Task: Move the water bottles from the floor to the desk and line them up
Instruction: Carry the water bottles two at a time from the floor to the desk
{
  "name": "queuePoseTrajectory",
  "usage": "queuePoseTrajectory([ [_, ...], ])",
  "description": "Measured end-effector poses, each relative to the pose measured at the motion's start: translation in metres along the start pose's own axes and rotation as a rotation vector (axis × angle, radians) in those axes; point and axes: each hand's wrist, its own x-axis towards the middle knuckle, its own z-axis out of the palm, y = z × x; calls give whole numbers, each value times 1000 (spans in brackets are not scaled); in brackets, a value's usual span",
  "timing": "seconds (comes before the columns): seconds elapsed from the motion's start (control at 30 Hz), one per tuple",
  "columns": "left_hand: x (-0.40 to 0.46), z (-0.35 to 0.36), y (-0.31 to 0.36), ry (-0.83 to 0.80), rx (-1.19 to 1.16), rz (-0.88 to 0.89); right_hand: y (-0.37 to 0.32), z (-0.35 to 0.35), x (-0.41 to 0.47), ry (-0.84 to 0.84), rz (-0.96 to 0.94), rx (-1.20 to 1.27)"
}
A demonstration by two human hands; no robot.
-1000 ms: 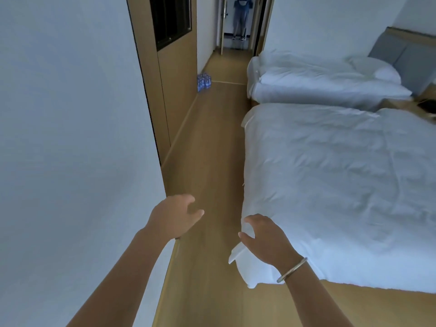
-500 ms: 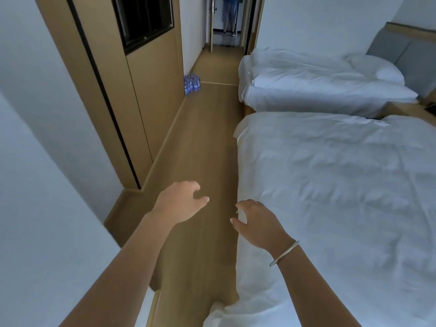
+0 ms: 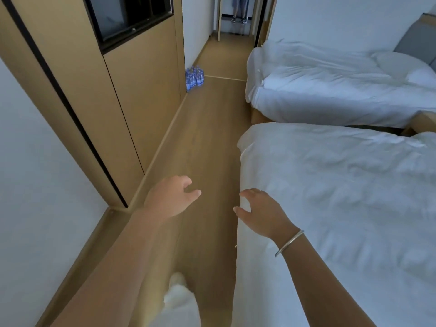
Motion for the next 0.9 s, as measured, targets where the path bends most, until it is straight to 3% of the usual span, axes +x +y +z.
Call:
queuePoseTrajectory([
  [0.5, 341, -90, 4, -35, -45, 47, 9, -64, 334, -7, 54, 24],
  [0.9, 570, -115, 12, -64, 23, 46, 58, -100, 555, 2, 58, 50],
])
